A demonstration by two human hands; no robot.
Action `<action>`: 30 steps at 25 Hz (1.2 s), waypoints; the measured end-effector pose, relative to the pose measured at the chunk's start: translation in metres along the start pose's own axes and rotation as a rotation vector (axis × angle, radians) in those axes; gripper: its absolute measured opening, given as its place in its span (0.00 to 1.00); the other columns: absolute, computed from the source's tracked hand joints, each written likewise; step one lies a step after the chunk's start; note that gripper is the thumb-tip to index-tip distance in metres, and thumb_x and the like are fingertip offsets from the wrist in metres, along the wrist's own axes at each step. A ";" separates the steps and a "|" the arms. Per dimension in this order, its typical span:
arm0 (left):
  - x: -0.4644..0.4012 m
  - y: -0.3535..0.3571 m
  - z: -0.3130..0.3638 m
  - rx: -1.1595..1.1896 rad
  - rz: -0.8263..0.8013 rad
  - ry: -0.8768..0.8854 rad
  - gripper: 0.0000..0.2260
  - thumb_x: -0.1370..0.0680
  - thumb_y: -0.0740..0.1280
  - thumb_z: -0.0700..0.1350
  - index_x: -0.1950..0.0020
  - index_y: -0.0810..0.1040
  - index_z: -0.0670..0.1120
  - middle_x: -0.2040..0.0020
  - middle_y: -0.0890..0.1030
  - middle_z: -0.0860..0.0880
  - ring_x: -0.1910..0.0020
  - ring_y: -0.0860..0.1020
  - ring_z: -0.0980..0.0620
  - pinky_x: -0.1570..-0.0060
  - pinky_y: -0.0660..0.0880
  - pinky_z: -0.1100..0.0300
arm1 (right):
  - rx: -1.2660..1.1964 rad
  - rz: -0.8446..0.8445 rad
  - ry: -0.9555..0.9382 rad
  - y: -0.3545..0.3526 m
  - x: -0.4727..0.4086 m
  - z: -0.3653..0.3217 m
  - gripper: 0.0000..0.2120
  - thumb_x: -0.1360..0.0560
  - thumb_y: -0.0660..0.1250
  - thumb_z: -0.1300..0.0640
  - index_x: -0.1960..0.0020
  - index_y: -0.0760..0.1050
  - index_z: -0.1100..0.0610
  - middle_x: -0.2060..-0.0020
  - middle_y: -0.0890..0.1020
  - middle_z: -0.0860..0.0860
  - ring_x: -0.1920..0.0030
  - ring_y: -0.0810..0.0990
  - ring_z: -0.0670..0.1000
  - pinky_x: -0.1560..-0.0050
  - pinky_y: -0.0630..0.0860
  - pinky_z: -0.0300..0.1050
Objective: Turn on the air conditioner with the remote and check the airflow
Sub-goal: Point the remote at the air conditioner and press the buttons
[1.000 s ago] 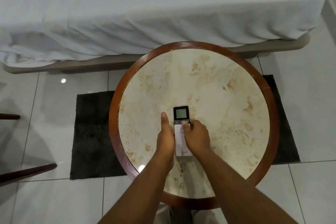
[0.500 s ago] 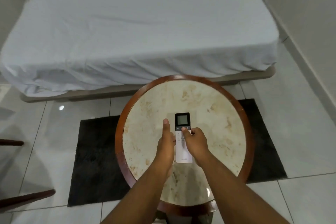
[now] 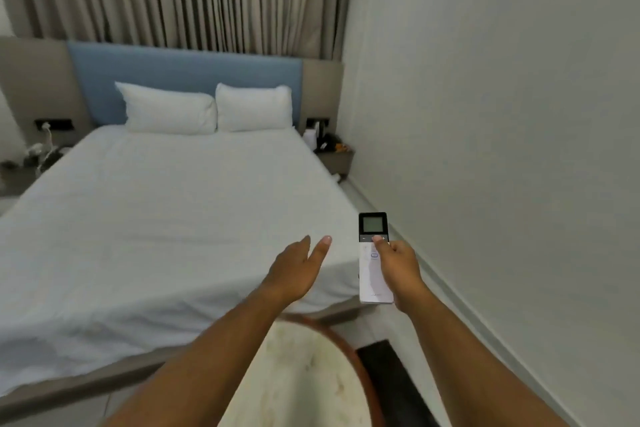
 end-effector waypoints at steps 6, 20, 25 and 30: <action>-0.021 -0.029 0.187 -0.277 0.130 0.535 0.47 0.32 0.42 0.76 0.25 0.61 0.45 0.26 0.67 0.44 0.27 0.63 0.45 0.29 0.61 0.47 | -0.129 0.275 -0.253 -0.122 0.030 -0.148 0.14 0.21 0.62 0.47 0.54 0.71 0.58 0.62 0.79 0.53 0.66 0.77 0.53 0.68 0.72 0.43; -0.002 -0.088 0.422 -0.526 0.578 1.060 0.40 0.27 0.45 0.71 0.22 0.49 0.48 0.21 0.57 0.46 0.23 0.53 0.45 0.25 0.50 0.45 | -0.181 0.560 -0.632 -0.287 0.113 -0.328 0.10 0.21 0.61 0.51 0.55 0.70 0.58 0.61 0.80 0.56 0.66 0.79 0.57 0.66 0.75 0.43; 0.001 -0.081 0.443 -0.561 0.585 1.093 0.40 0.27 0.44 0.72 0.22 0.48 0.48 0.21 0.55 0.47 0.22 0.51 0.46 0.25 0.48 0.46 | -0.161 0.551 -0.649 -0.298 0.118 -0.333 0.12 0.20 0.61 0.50 0.50 0.72 0.59 0.58 0.82 0.58 0.63 0.82 0.57 0.66 0.78 0.46; -0.010 -0.069 0.447 -0.589 0.565 1.073 0.43 0.31 0.39 0.74 0.22 0.46 0.50 0.20 0.53 0.48 0.22 0.49 0.45 0.25 0.46 0.46 | -0.305 0.399 -0.616 -0.298 0.109 -0.323 0.09 0.18 0.58 0.48 0.47 0.67 0.53 0.53 0.83 0.59 0.64 0.87 0.60 0.65 0.83 0.52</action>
Point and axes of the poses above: each hand's wrist, its own x-axis away from the middle knuckle, its own y-axis out of the palm, z = x × y, the point moved 2 cm from there along -x, towards the middle knuckle
